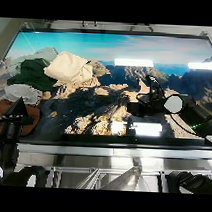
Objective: Fold the shirts.
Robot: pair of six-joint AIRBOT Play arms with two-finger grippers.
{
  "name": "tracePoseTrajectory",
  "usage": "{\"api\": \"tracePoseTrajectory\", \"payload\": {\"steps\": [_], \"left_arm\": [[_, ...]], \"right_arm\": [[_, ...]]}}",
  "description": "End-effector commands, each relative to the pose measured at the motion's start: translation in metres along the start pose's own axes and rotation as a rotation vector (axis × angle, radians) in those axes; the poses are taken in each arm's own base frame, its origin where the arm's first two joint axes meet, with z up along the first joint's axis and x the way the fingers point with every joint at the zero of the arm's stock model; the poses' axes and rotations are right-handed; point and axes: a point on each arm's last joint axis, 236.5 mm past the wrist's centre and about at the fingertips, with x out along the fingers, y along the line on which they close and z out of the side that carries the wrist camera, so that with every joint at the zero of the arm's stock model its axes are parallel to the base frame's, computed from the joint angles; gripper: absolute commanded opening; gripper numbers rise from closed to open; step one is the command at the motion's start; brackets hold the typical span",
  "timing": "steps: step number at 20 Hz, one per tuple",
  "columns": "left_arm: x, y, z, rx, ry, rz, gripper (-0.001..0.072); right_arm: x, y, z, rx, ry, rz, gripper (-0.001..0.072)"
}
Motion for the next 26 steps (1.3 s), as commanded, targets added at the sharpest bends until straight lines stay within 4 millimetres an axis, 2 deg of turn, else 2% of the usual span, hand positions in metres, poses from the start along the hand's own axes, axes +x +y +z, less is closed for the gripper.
{"api": "tracePoseTrajectory", "payload": {"steps": [1, 9, 11, 14, 17, 19, 20, 23, 24, 26], "left_arm": [[0.000, 0.000, 0.000, 0.000, 0.000, -0.001, 0.0006], [0.000, 0.000, 0.001, -0.011, -0.002, 0.000, 0.0006], [0.000, 0.005, 0.012, -0.012, -0.035, 0.027, 0.0007], [0.000, -0.010, 0.019, 0.007, -0.030, -0.028, 0.0006], [0.006, -0.015, 0.033, 0.006, -0.031, -0.029, 0.0006], [0.028, -0.013, 0.045, 0.030, 0.011, 0.004, 0.0006], [0.046, -0.014, 0.045, 0.069, 0.066, 0.003, 0.0008], [0.109, -0.018, 0.025, 0.065, 0.310, -0.111, 0.0007], [0.127, -0.009, 0.023, 0.026, 0.379, -0.151, 0.0004], [0.155, 0.028, 0.031, -0.069, 0.458, -0.184, -0.0004]], "right_arm": [[0.000, 0.001, 0.008, 0.001, -0.033, 0.006, 0.0022], [0.000, 0.003, 0.023, 0.001, -0.096, 0.014, 0.0022], [0.001, 0.002, 0.031, 0.000, -0.129, 0.014, 0.0023], [-0.001, -0.003, 0.039, 0.004, -0.156, 0.005, 0.0024], [-0.003, -0.010, 0.041, 0.011, -0.156, -0.006, 0.0030], [-0.009, -0.019, 0.047, 0.002, -0.154, -0.019, 0.0031], [-0.015, -0.027, 0.050, 0.013, -0.141, -0.029, 0.0031], [-0.047, -0.060, 0.074, 0.023, -0.153, -0.067, 0.0031], [-0.059, -0.071, 0.082, 0.030, -0.163, -0.078, 0.0032], [-0.075, -0.090, 0.094, 0.041, -0.185, -0.099, 0.0034]]}}
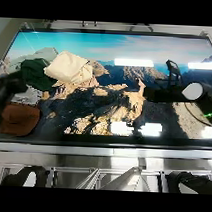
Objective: Fold the shirts.
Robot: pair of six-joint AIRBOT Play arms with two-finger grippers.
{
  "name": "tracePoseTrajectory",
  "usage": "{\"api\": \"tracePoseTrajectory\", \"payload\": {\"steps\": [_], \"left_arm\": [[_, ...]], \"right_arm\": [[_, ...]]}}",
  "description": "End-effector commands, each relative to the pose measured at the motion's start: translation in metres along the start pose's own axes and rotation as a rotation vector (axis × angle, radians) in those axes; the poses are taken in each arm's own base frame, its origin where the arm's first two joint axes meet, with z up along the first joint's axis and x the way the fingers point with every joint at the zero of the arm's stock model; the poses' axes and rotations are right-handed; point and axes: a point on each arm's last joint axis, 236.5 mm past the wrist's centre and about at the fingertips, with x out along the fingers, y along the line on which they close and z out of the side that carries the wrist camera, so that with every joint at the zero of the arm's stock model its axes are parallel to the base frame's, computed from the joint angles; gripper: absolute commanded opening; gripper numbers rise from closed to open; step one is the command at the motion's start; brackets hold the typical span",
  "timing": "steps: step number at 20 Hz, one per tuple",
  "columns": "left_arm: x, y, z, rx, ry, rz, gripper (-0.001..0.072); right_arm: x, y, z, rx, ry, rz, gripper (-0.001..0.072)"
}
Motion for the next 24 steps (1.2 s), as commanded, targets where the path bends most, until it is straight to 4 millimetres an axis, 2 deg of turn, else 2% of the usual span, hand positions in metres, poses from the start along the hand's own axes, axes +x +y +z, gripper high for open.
{"api": "tracePoseTrajectory", "payload": {"steps": [1, 2, 3, 4, 6, 7, 9, 11, 15, 16, 17, 18, 19, 20, 21, 22, 23, 24], "left_arm": [[0.044, 0.050, 0.006, -0.163, 0.192, -0.164, 0.0099], [0.052, 0.068, 0.008, -0.211, 0.221, -0.190, 0.0400], [0.062, 0.085, 0.006, -0.282, 0.254, -0.214, 0.0657], [0.075, 0.093, -0.001, -0.338, 0.293, -0.250, 0.0671], [0.106, 0.087, -0.022, -0.367, 0.373, -0.338, 0.0671], [0.122, 0.082, -0.040, -0.354, 0.426, -0.351, 0.0671], [0.150, 0.076, -0.089, -0.302, 0.584, -0.316, 0.0671], [0.167, 0.066, -0.129, -0.241, 0.732, -0.299, 0.0670], [0.182, 0.060, -0.181, -0.158, 0.942, -0.267, 0.0669], [0.184, 0.061, -0.187, -0.146, 0.979, -0.259, 0.0654], [0.185, 0.056, -0.187, -0.151, 0.997, -0.277, 0.0520], [0.186, 0.049, -0.181, -0.149, 1.006, -0.309, 0.0343], [0.189, 0.042, -0.172, -0.127, 1.001, -0.330, 0.0203], [0.194, 0.038, -0.160, -0.093, 0.978, -0.333, 0.0146], [0.199, 0.034, -0.149, -0.063, 0.954, -0.337, 0.0152], [0.201, 0.033, -0.141, -0.046, 0.942, -0.339, 0.0219], [0.199, 0.034, -0.138, -0.027, 0.955, -0.325, 0.0243], [0.192, 0.044, -0.139, -0.019, 0.997, -0.276, 0.0244]], "right_arm": [[-0.022, -0.036, 0.019, 0.000, -0.007, -0.040, 0.0124], [-0.023, -0.042, 0.019, 0.008, -0.006, -0.047, 0.0293], [-0.021, -0.045, 0.020, 0.016, -0.004, -0.051, 0.0328], [-0.018, -0.046, 0.019, 0.019, 0.000, -0.052, 0.0328], [-0.011, -0.049, 0.017, 0.028, 0.018, -0.052, 0.0328], [-0.007, -0.051, 0.015, 0.033, 0.028, -0.054, 0.0327], [-0.001, -0.054, 0.012, 0.041, 0.046, -0.058, 0.0327], [0.002, -0.056, 0.010, 0.048, 0.056, -0.060, 0.0321], [0.005, -0.057, 0.011, 0.049, 0.053, -0.062, 0.0321], [0.005, -0.057, 0.011, 0.049, 0.053, -0.062, 0.0321], [0.005, -0.057, 0.011, 0.050, 0.055, -0.062, 0.0321], [0.004, -0.057, 0.011, 0.049, 0.054, -0.062, 0.0321], [0.005, -0.057, 0.011, 0.049, 0.054, -0.062, 0.0321], [0.005, -0.057, 0.011, 0.049, 0.054, -0.062, 0.0321], [0.004, -0.057, 0.011, 0.049, 0.055, -0.062, 0.0321], [0.004, -0.057, 0.011, 0.049, 0.055, -0.062, 0.0321], [0.004, -0.057, 0.009, 0.049, 0.061, -0.062, 0.0321], [0.004, -0.057, 0.007, 0.049, 0.071, -0.061, 0.0321]]}}
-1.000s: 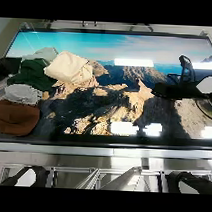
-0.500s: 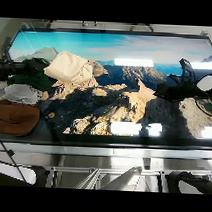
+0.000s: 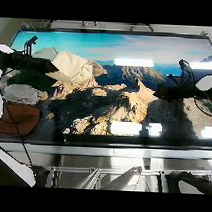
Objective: Fold the shirts.
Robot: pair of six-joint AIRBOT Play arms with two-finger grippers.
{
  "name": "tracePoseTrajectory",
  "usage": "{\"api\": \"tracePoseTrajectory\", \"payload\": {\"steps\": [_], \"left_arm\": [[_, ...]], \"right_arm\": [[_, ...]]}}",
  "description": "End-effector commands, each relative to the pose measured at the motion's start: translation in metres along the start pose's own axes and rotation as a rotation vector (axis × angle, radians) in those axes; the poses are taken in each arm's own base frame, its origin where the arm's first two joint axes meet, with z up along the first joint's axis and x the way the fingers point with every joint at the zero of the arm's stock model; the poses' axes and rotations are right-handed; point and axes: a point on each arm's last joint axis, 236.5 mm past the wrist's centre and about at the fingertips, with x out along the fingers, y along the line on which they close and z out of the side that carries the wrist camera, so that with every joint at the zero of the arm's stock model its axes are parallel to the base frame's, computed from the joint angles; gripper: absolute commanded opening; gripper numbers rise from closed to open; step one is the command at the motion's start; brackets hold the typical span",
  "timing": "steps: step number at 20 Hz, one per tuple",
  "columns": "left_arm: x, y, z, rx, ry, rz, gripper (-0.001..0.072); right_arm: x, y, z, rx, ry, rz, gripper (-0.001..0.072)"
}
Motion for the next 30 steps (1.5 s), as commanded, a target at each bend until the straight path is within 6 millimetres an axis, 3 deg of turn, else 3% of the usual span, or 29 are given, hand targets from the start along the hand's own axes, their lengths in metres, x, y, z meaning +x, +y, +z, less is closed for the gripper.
{"api": "tracePoseTrajectory", "payload": {"steps": [1, 3, 4, 6, 8, 10, 14, 17, 18, 19, 20, 21, 23, 24, 25, 27, 29, 30], "left_arm": [[-0.021, 0.011, -0.010, -0.015, 0.104, 0.100, 0.0244], [-0.043, 0.010, -0.015, -0.018, 0.130, 0.105, 0.0245], [-0.055, 0.013, -0.010, -0.024, 0.093, 0.116, 0.0289], [-0.079, 0.025, 0.010, -0.037, -0.025, 0.168, 0.0712], [-0.088, 0.041, 0.028, -0.042, -0.123, 0.220, 0.0708], [-0.074, 0.050, 0.031, -0.049, -0.129, 0.225, 0.0708], [-0.005, 0.058, 0.011, -0.069, -0.031, 0.177, 0.0707], [0.035, 0.047, -0.017, -0.076, 0.089, 0.118, 0.0696], [0.043, 0.040, -0.024, -0.070, 0.123, 0.100, 0.0577], [0.045, 0.030, -0.026, -0.059, 0.142, 0.085, 0.0242], [0.043, 0.016, -0.023, -0.035, 0.158, 0.062, 0.0001], [0.038, -0.007, -0.014, -0.016, 0.150, 0.009, 0.0007], [0.014, -0.075, 0.022, 0.015, 0.033, -0.164, 0.0007], [-0.009, -0.124, 0.046, 0.036, -0.060, -0.292, 0.0007], [-0.036, -0.175, 0.064, 0.076, -0.142, -0.433, 0.0007], [-0.115, -0.291, 0.081, 0.152, -0.276, -0.761, 0.0008], [-0.182, -0.378, 0.074, 0.233, -0.346, -0.976, 0.0015], [-0.200, -0.407, 0.066, 0.257, -0.358, -1.022, 0.0015]], "right_arm": [[0.000, 0.000, -0.004, -0.003, 0.017, 0.000, 0.0321], [0.000, 0.000, -0.004, -0.004, 0.017, -0.001, 0.0321], [0.000, 0.000, -0.004, -0.003, 0.017, 0.000, 0.0321], [0.000, 0.000, -0.004, -0.002, 0.016, 0.000, 0.0322], [0.000, 0.000, -0.003, -0.002, 0.013, 0.000, 0.0321], [0.000, 0.000, -0.003, -0.002, 0.014, 0.000, 0.0321], [0.000, 0.000, -0.003, -0.002, 0.014, 0.000, 0.0321], [0.000, 0.000, -0.003, -0.003, 0.013, 0.000, 0.0321], [0.000, 0.000, -0.002, -0.003, 0.010, -0.001, 0.0321], [0.000, 0.000, -0.002, -0.003, 0.009, -0.001, 0.0321], [0.000, 0.000, -0.002, -0.003, 0.009, -0.001, 0.0320], [0.000, 0.000, -0.002, -0.003, 0.009, -0.001, 0.0320], [0.000, -0.001, -0.002, -0.003, 0.008, -0.001, 0.0284], [0.000, -0.001, -0.002, -0.018, 0.008, -0.002, 0.0162], [-0.001, -0.002, -0.001, -0.045, 0.006, -0.003, 0.0107], [-0.008, -0.008, 0.007, -0.046, -0.016, -0.017, 0.0110], [-0.026, -0.020, 0.022, -0.018, -0.074, -0.029, 0.0109], [-0.039, -0.027, 0.031, -0.003, -0.108, -0.036, 0.0109]]}}
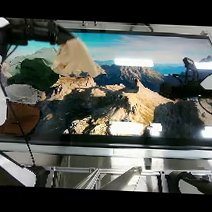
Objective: Fold the shirts.
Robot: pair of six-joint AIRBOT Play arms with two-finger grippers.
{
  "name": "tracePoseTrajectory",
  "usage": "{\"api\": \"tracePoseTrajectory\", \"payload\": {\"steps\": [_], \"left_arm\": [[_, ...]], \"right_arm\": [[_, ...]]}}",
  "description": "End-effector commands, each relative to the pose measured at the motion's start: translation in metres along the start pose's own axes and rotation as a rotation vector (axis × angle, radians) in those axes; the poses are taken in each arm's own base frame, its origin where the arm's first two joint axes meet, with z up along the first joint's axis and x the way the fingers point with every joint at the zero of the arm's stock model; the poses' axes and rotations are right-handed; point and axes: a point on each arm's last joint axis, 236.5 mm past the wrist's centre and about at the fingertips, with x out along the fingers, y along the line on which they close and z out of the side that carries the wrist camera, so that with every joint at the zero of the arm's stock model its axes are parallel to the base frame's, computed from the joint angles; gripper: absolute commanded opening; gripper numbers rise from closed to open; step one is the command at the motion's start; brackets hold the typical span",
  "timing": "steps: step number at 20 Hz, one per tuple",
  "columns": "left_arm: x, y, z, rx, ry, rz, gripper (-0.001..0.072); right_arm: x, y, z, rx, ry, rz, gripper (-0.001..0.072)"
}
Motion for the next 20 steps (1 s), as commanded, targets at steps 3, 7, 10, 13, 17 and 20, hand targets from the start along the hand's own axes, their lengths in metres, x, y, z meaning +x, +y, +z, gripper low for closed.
{"api": "tracePoseTrajectory", "payload": {"steps": [3, 7, 10, 13, 17, 20], "left_arm": [[0.017, -0.208, 0.009, 0.055, -0.090, -0.392, 0.0016], [0.044, -0.210, -0.029, 0.049, 0.037, -0.367, 0.0035], [0.072, -0.133, -0.073, -0.019, 0.183, -0.098, 0.0293], [0.075, -0.062, -0.117, -0.095, 0.291, 0.088, 0.0293], [0.045, -0.008, -0.188, -0.333, 0.477, 0.199, 0.0293], [0.014, 0.027, -0.271, -0.488, 0.712, 0.339, 0.0294]], "right_arm": [[-0.067, -0.031, 0.039, 0.054, -0.167, -0.042, 0.0109], [-0.105, -0.039, 0.042, 0.067, -0.225, -0.061, 0.0241], [-0.097, -0.036, 0.016, 0.043, -0.103, -0.046, 0.0386], [-0.087, -0.036, -0.010, 0.056, 0.018, -0.030, 0.0386], [-0.073, -0.035, -0.057, 0.087, 0.186, -0.005, 0.0386], [-0.050, -0.019, -0.119, 0.166, 0.350, 0.091, 0.0376]]}}
